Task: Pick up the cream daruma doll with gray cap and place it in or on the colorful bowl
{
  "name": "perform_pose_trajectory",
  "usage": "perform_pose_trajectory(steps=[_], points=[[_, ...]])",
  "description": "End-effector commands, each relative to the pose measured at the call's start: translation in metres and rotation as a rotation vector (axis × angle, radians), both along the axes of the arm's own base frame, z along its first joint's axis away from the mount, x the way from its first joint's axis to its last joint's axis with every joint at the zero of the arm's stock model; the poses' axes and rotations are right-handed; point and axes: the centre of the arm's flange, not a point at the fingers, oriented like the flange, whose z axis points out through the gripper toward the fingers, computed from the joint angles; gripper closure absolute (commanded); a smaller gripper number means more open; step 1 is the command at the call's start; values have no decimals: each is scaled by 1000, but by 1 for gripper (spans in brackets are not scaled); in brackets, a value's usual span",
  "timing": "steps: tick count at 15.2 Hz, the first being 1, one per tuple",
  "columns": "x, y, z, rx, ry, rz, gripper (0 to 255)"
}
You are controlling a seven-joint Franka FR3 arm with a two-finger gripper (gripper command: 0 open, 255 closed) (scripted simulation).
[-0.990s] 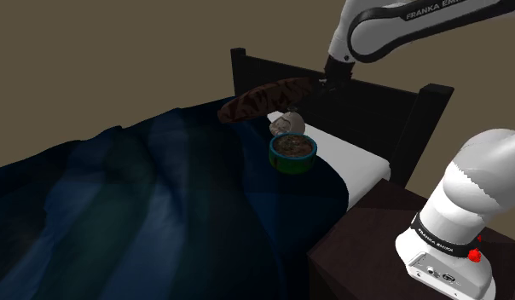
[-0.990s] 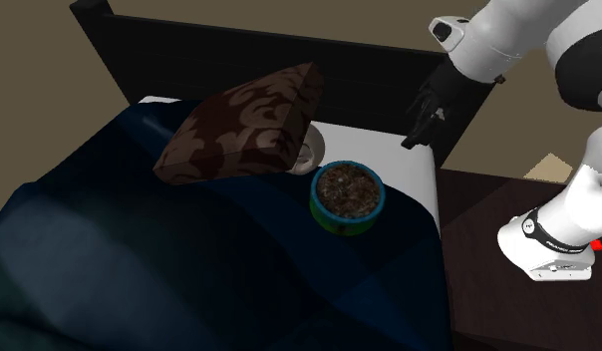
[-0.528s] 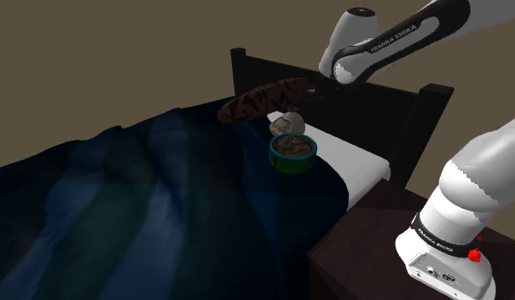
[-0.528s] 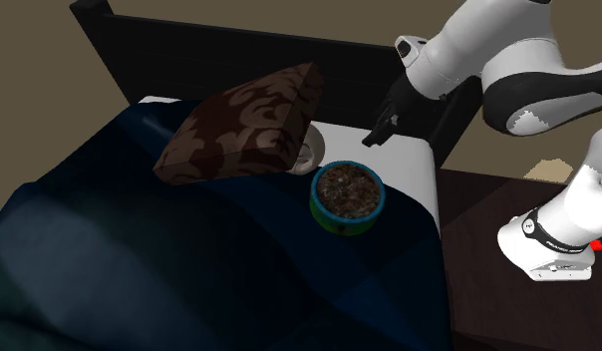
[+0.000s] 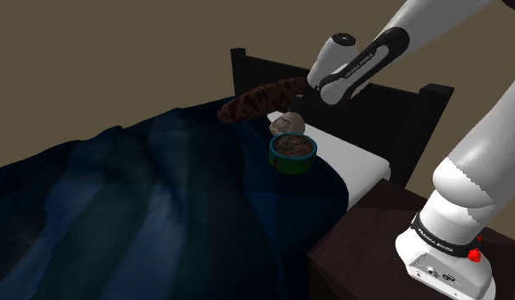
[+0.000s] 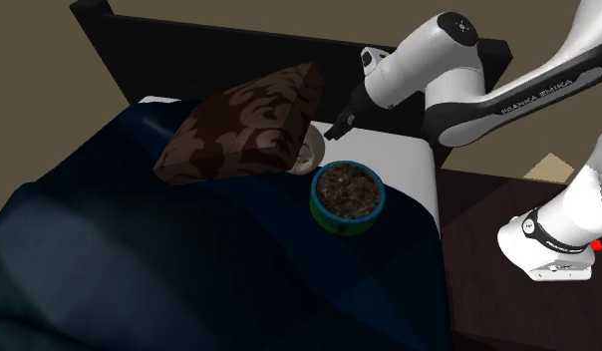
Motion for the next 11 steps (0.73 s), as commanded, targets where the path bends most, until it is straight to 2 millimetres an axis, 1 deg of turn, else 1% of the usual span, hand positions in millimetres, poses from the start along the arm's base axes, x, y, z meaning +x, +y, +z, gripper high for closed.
perform_pose_trajectory(steps=[1, 5, 11], points=[[18, -11, -13, -3, -39, -24, 0], [50, -33, -34, -13, -107, -72, 0], [69, -40, -59, -13, -107, -72, 0]])
